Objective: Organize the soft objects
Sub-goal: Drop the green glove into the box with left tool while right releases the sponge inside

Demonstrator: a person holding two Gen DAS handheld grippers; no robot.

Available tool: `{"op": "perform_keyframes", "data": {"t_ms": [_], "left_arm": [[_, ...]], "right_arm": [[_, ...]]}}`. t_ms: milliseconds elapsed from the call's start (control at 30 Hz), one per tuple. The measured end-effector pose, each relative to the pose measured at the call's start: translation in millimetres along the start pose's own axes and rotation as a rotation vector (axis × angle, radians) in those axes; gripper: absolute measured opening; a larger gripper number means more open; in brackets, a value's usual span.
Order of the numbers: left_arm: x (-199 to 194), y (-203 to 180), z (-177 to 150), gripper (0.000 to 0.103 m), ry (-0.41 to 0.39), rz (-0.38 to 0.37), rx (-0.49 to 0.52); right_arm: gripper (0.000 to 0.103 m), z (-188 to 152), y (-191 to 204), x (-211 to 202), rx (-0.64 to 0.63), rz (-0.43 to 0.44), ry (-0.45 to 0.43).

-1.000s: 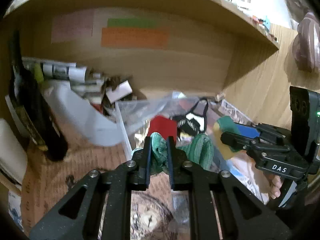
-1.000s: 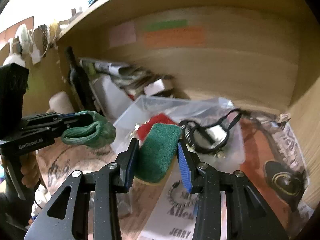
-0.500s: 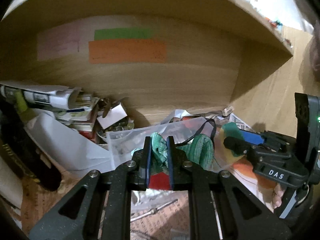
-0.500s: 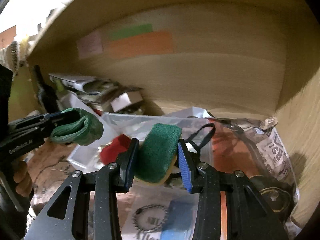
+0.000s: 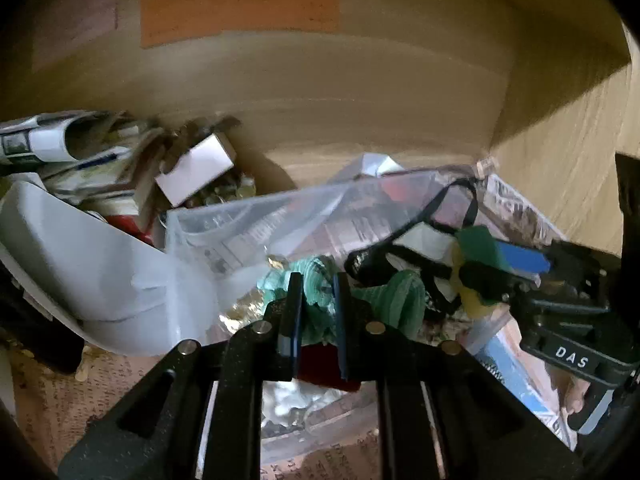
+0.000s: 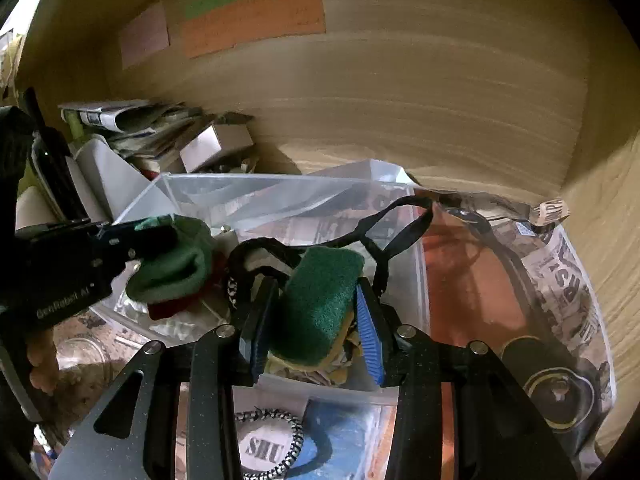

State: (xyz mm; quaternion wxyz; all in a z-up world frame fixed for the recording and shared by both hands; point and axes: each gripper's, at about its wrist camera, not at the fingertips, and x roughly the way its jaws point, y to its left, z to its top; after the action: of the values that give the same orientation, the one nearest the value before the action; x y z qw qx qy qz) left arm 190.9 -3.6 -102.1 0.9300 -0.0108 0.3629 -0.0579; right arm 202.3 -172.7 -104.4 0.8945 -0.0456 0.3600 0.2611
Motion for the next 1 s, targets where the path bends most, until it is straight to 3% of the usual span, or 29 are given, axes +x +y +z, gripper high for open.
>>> {"op": "perform_keyframes", "data": {"t_ms": [200,367,433,500,633,800,1000], "left_arm": [[7.4,-6.1,-7.4,0.014,0.044,0.009,0.03],[2.5,-1.6,-9.4,0.025,0.056,-0.001,0.01],[-3.5,1.4,-10.4,0.038,0.047,-0.007,-0.003],[-10.8,3.7,-10.7,0.042,0.034,-0.01,-0.012],[-30.7,7.7,-12.4,0.045,0.004,-0.024,-0.023],[-57.9,9.6,-15.9,0.05,-0.044,-0.024,-0.016],[-84.6,13.8,-28.8,0.062,-0.079,-0.028,-0.019]], "right_arm": [[0.04,-0.2,3.0,-2.3,-0.018,-0.019,0.004],[0.057,0.0,5.4,-14.1,-0.027,-0.031,-0.026],[0.057,0.1,7.5,-19.8,-0.033,-0.032,-0.037],[0.057,0.0,8.6,-27.8,-0.032,-0.028,-0.051],[0.058,-1.5,12.7,-44.7,-0.032,-0.011,-0.08],[0.069,-10.5,23.3,-67.0,-0.052,0.006,-0.118],[0.07,-31.1,32.7,-65.7,-0.069,0.037,-0.072]]}}
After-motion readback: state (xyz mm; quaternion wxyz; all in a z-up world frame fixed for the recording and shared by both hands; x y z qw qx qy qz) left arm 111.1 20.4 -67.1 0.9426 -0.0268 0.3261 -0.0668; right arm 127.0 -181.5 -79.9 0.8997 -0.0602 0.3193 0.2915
